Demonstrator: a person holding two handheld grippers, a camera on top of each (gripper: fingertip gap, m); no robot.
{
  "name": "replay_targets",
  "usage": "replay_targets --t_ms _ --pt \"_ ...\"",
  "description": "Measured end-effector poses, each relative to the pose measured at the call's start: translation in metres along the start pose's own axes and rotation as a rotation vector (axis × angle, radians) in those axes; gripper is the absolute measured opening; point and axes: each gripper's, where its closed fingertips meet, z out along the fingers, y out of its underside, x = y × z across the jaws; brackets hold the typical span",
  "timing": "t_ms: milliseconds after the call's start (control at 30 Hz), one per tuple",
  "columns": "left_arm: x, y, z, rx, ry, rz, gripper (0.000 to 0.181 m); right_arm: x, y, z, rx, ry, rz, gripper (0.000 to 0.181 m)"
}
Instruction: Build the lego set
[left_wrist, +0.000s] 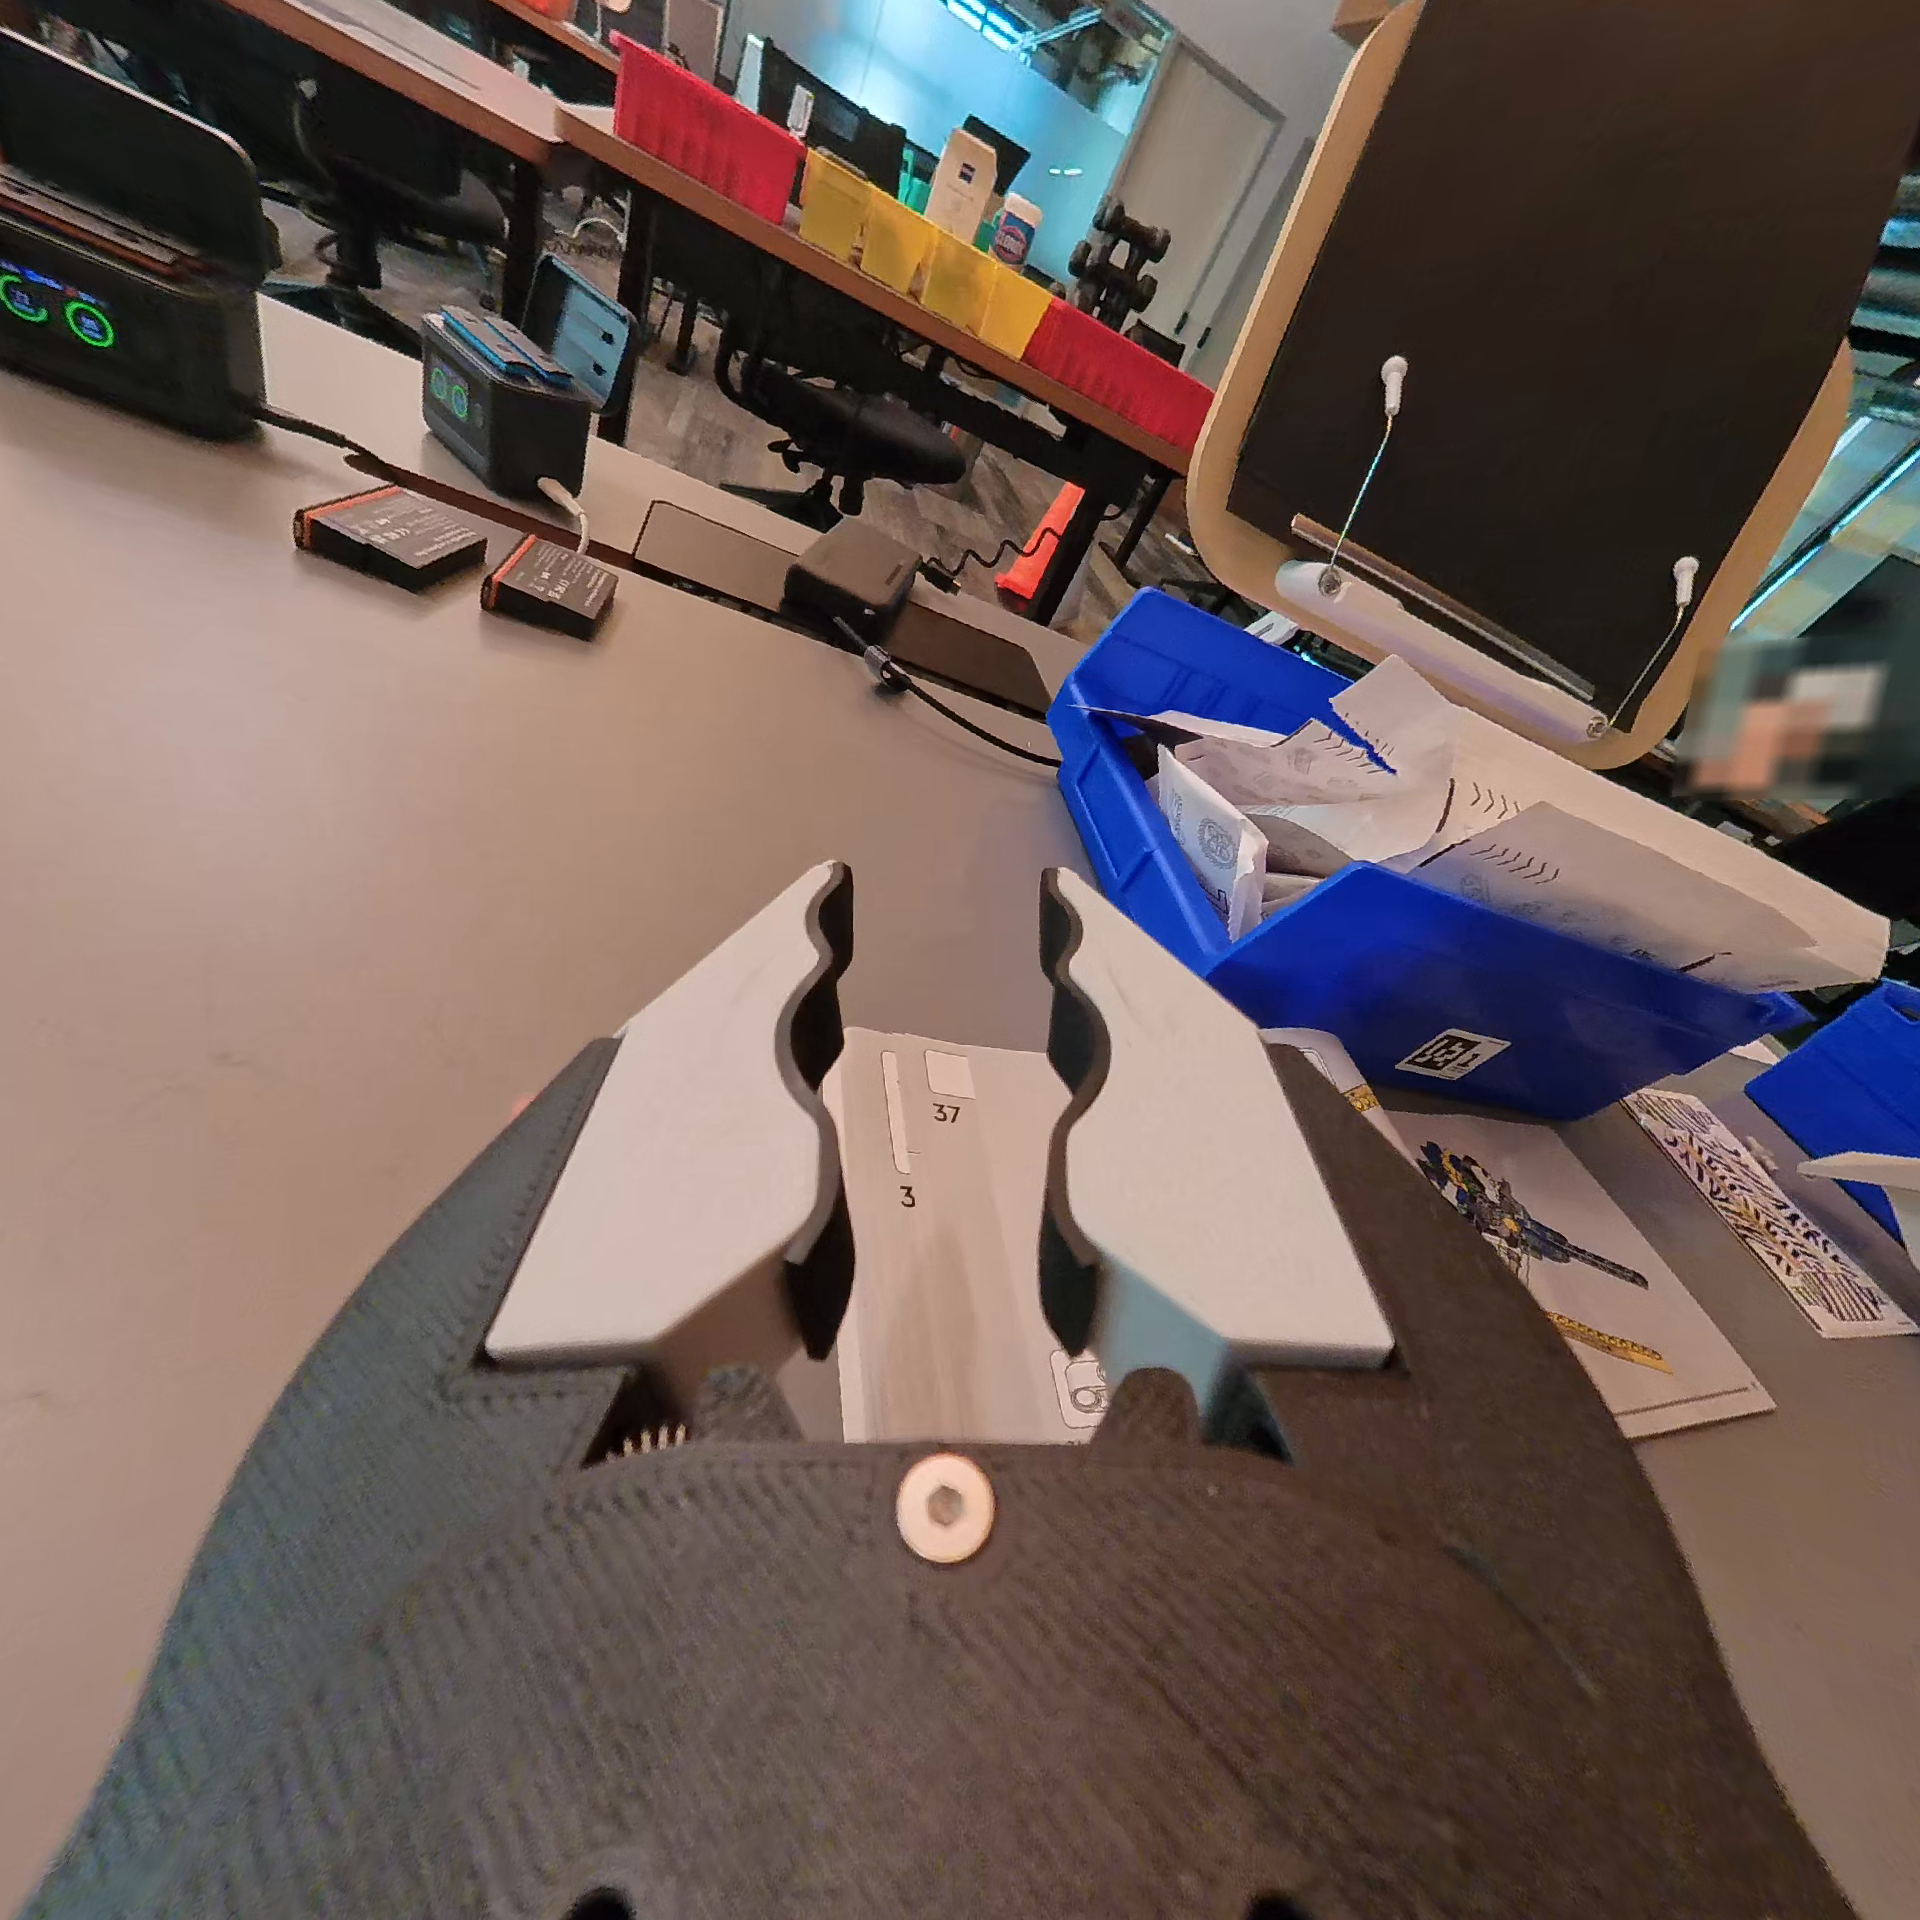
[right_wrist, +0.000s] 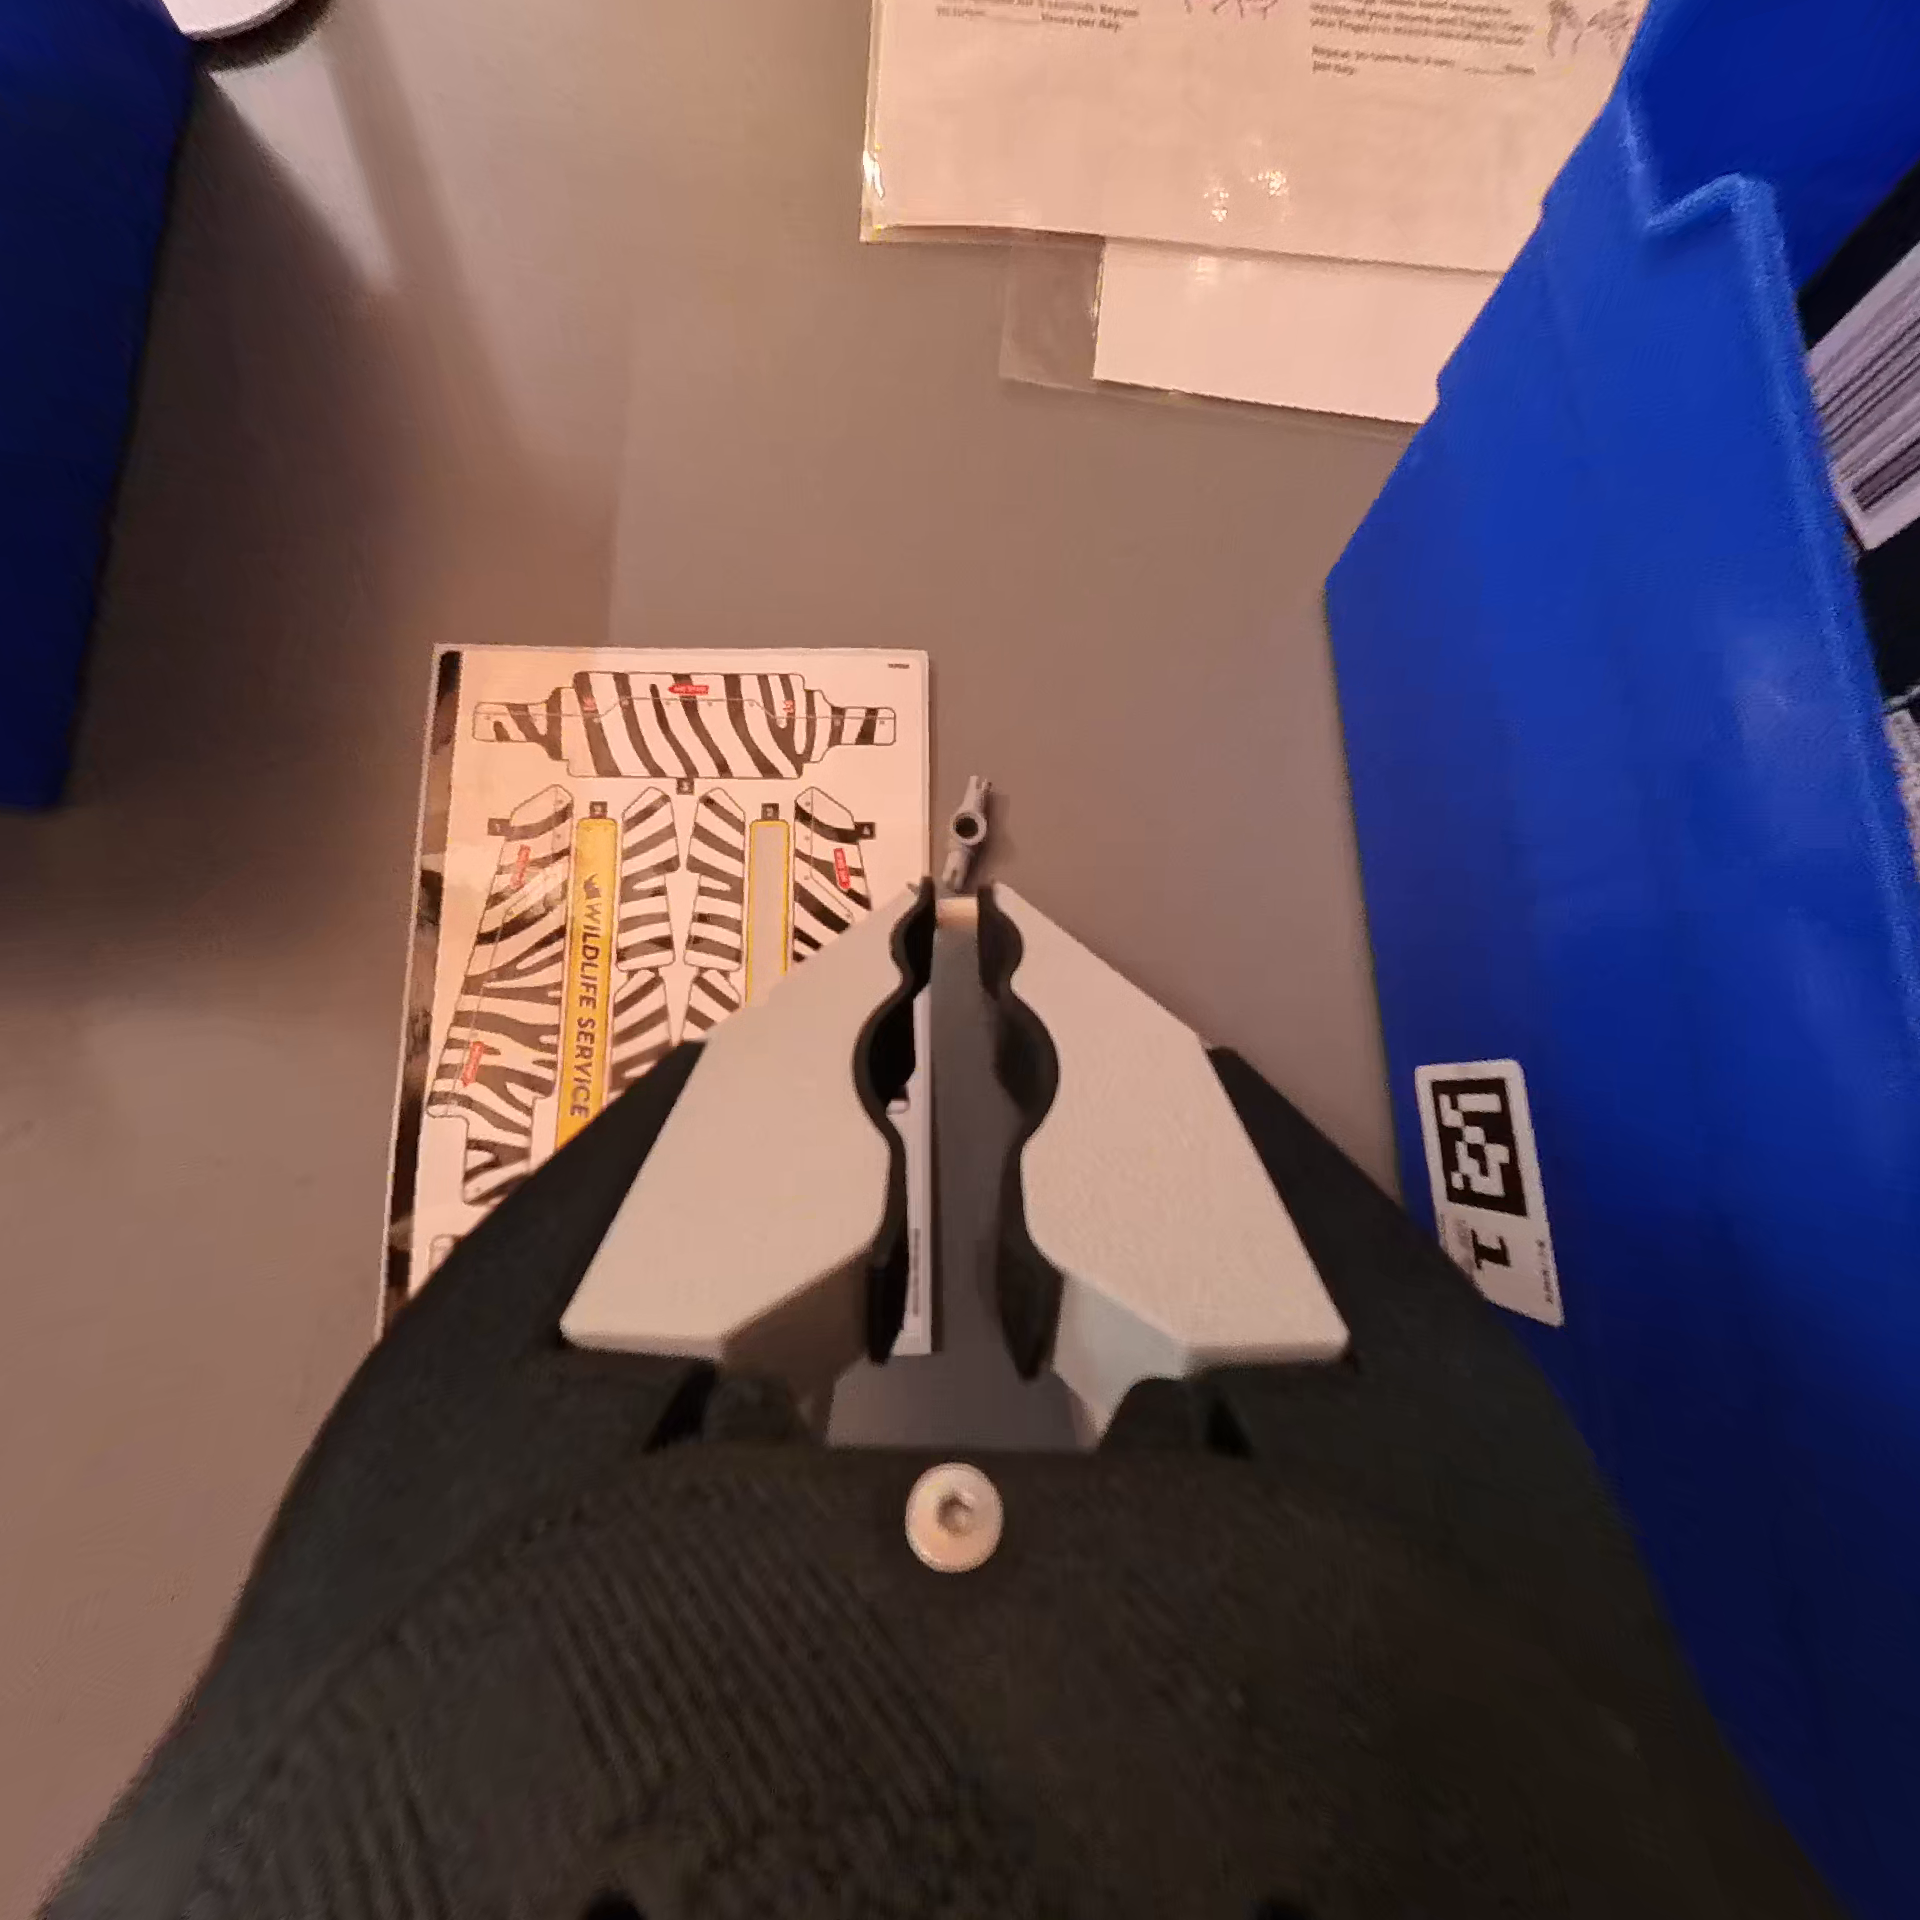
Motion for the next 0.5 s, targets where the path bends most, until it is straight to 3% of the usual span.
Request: replay_targets --t_ms 33,367,500 --pt "0.0 0.0 0.0 0.0 0.002 -0.003 0.035 0.0 0.0 0.0 -0.002 0.002 0.006 0.006" --pt "-0.001 -0.001 -0.001 0.002 -0.002 -0.003 0.036 0.003 0.01 0.01 -0.035 0.043 0.012 0.006" --pt "-0.001 0.0 -0.001 -0.001 -0.004 0.003 0.036 0.006 0.007 0.004 -0.03 0.064 0.011 0.033"
